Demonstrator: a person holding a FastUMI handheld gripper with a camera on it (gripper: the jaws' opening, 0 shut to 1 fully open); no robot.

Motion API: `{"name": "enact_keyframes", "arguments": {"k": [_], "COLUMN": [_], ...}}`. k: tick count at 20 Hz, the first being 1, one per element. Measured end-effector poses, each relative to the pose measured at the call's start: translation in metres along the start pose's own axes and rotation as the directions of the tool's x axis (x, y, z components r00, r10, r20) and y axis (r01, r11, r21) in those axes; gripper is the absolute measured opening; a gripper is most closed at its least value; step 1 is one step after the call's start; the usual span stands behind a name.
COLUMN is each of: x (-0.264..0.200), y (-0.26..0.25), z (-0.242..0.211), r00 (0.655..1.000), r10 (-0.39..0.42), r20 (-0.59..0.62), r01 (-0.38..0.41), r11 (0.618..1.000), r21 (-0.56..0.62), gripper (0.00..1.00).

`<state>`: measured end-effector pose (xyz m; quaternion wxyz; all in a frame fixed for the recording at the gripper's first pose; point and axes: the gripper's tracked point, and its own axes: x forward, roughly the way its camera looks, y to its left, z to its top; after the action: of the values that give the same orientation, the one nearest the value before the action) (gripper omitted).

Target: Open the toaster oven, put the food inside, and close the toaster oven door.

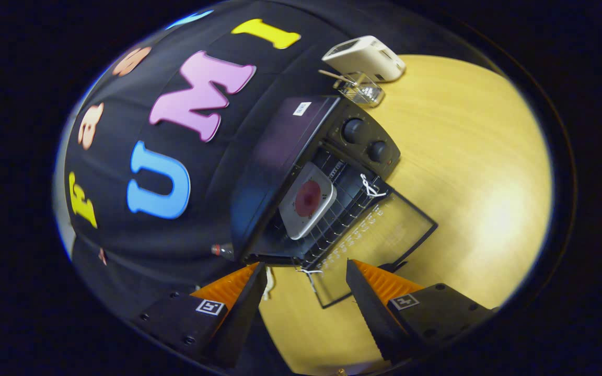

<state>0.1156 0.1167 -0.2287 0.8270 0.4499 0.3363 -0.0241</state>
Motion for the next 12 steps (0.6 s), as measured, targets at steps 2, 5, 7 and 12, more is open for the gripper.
{"name": "enact_keyframes", "arguments": {"k": [2, 5, 7, 12], "x": [-0.01, -0.011, -0.003, 0.024], "y": [-0.021, -0.044, -0.057, -0.095], "z": [-0.023, -0.055, -0.07, -0.099], "r00": [0.998, 0.99, 0.982, 0.94], "r10": [-0.061, -0.125, -0.176, -0.324], "r20": [-0.03, -0.058, -0.069, -0.105], "r01": [0.054, 0.085, 0.101, 0.152], "r11": [0.979, 0.887, 0.798, 0.674], "r21": [-0.195, -0.455, -0.594, -0.723], "gripper": [0.99, 0.99, 0.99, 1.0]}}
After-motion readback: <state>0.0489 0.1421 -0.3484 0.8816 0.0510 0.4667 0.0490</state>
